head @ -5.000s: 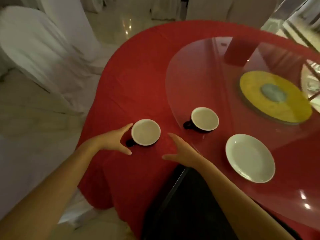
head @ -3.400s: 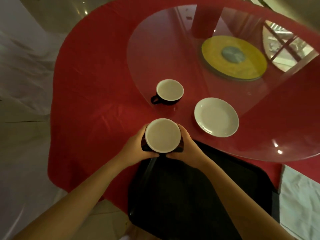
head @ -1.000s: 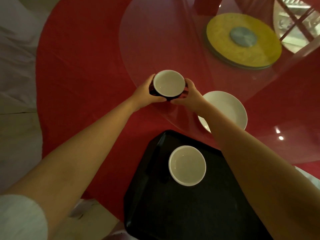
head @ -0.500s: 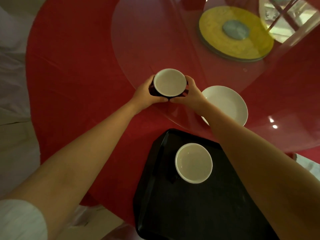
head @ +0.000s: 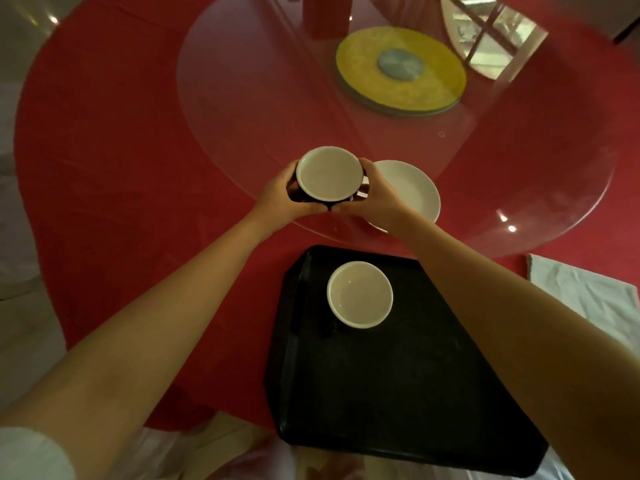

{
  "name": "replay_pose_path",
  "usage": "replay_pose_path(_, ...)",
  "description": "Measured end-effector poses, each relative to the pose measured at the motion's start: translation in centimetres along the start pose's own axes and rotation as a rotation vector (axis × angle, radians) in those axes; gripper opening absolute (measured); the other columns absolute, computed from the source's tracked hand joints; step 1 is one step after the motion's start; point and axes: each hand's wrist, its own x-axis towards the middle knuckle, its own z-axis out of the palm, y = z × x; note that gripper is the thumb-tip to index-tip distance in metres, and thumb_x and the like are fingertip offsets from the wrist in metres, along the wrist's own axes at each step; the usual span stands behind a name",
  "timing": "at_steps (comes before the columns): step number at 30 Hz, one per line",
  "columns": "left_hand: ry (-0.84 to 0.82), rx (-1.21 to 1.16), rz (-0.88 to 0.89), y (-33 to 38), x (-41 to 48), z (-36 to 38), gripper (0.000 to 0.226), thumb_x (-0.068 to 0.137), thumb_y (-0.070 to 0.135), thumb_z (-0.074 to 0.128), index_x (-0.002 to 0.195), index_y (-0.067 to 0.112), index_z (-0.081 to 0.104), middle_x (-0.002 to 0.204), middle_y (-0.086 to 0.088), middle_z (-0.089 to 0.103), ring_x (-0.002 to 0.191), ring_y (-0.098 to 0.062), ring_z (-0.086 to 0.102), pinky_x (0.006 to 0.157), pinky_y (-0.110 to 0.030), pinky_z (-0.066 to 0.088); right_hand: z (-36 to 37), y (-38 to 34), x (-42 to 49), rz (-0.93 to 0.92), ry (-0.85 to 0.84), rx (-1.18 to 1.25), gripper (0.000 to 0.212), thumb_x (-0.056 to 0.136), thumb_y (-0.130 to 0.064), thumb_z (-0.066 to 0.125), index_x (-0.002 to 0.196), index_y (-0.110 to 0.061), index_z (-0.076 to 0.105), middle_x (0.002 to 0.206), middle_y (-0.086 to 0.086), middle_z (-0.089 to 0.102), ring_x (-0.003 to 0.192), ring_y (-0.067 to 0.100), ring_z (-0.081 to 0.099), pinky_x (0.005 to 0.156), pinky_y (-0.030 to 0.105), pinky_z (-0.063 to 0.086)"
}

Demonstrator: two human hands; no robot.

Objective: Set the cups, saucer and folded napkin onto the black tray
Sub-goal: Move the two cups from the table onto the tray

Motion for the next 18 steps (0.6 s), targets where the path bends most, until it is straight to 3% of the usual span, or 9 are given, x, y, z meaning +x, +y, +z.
replay_pose_path(2,-0.022,-0.005,0.002,0.8,-1.0,0.8,0.081,0.063,0.022,0.083,0.132,0.024,0.043,0.124,0.008,0.055,0.115,-0.006,0.053,0.089,-0.018,0.045,-0.6,-0.1,-1.6,-0.011,0.018,-0.026,0.084,0.065,-0.018,0.083,0.134,-0.013,0.034,0.135,0.006,0.044,0.113,0.015,0.049,0.074,0.013,0.046)
replay_pose_path(6,-0.009,0.012,0.012,2.1,-3.4,2.3,0.082,0.062,0.02,0.084,0.133,0.022,0.043,0.124,0.007,0.057,0.115,-0.006,0.053,0.087,-0.014,0.046,-1.4,0.2,-4.9,0.0,0.041,-0.018,0.086,0.063,-0.02,0.083,0.133,-0.015,0.034,0.132,0.003,0.045,0.11,0.014,0.049,0.086,0.026,0.049)
replay_pose_path(10,-0.013,0.014,0.002,3.5,-6.5,4.0,0.082,0.064,0.021,0.083,0.134,0.022,0.041,0.13,0.004,0.055,0.118,-0.008,0.052,0.095,-0.024,0.047,-1.8,0.3,-8.2,-0.017,0.029,0.028,0.086,0.063,-0.017,0.084,0.133,-0.013,0.034,0.132,0.002,0.044,0.109,0.012,0.049,0.073,0.011,0.045)
replay_pose_path(13,0.012,0.022,-0.019,4.3,-9.2,5.6,0.083,0.064,0.021,0.083,0.135,0.022,0.04,0.132,0.004,0.053,0.12,-0.009,0.051,0.097,-0.028,0.045,-2.3,0.5,-11.1,-0.031,-0.003,0.068,0.086,0.064,-0.012,0.082,0.133,-0.012,0.033,0.127,0.0,0.044,0.11,0.013,0.051,0.081,0.022,0.046)
replay_pose_path(18,0.081,0.037,-0.047,5.1,-14.1,8.3,0.085,0.063,0.021,0.083,0.135,0.025,0.039,0.123,0.013,0.052,0.113,-0.003,0.05,0.088,-0.017,0.045,-2.4,1.5,-15.6,-0.047,-0.063,0.09,0.088,0.064,-0.014,0.082,0.136,-0.016,0.03,0.133,0.002,0.043,0.119,0.017,0.049,0.094,0.032,0.048)
